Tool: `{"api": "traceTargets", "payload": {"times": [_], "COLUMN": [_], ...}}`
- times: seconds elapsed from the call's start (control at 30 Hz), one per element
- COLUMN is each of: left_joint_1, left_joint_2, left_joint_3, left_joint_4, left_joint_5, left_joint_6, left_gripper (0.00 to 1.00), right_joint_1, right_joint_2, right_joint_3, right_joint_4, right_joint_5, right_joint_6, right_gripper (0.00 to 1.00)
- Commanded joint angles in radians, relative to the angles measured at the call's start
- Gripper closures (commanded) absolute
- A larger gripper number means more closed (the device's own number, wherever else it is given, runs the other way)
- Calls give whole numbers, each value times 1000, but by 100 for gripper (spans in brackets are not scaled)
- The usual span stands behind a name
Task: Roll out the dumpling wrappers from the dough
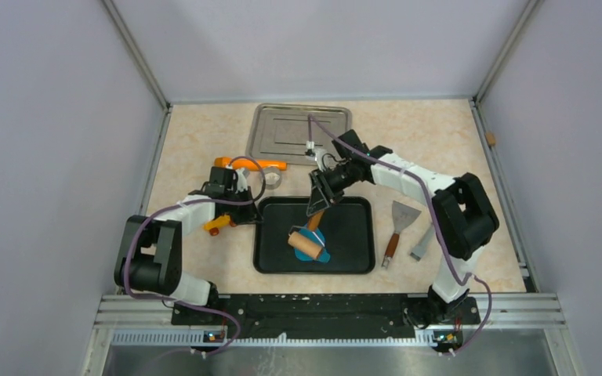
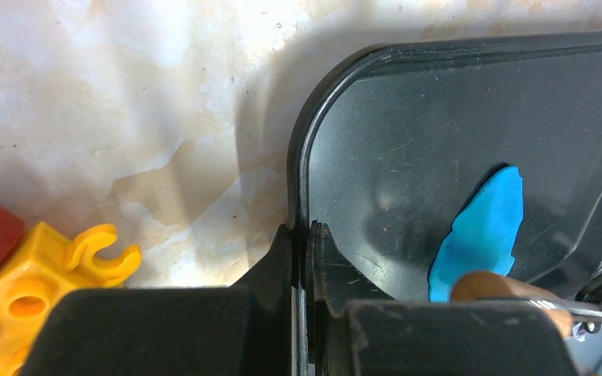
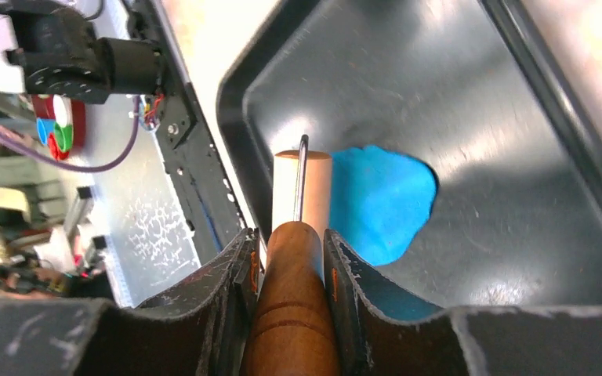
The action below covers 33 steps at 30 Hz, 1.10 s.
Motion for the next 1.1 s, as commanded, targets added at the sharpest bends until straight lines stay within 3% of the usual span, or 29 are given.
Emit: {"api": "traceTargets", "payload": {"times": [0.0, 0.1, 0.2, 0.5, 0.73, 1.07], "left_joint_1": [-6, -6, -6, -5, -5, -4], "left_joint_2": [27, 30, 40, 57, 61, 55], "left_joint_3": [28, 27, 35, 54, 63, 55], "left_joint_4": [-18, -15, -19, -41, -49, -45], "left_joint_5": [40, 42, 38, 16, 3, -2], "left_joint_6": [24, 25, 36, 48, 56, 47], "left_gripper": [100, 100, 100, 100, 100, 100], "right_joint_1": [-5, -45, -72, -91, -163, -200], "right_joint_2": [-152, -176, -162, -27, 8, -55], "right_joint_3": [176, 161, 78, -27, -129, -201], "right_joint_4": [-80, -92, -6, 43, 69, 118], "right_joint_5": [-50, -74, -88, -25, 376, 623], "right_joint_6": [-183, -177, -55, 96, 54, -131], "right_gripper": [100, 100, 100, 100, 100, 100]}}
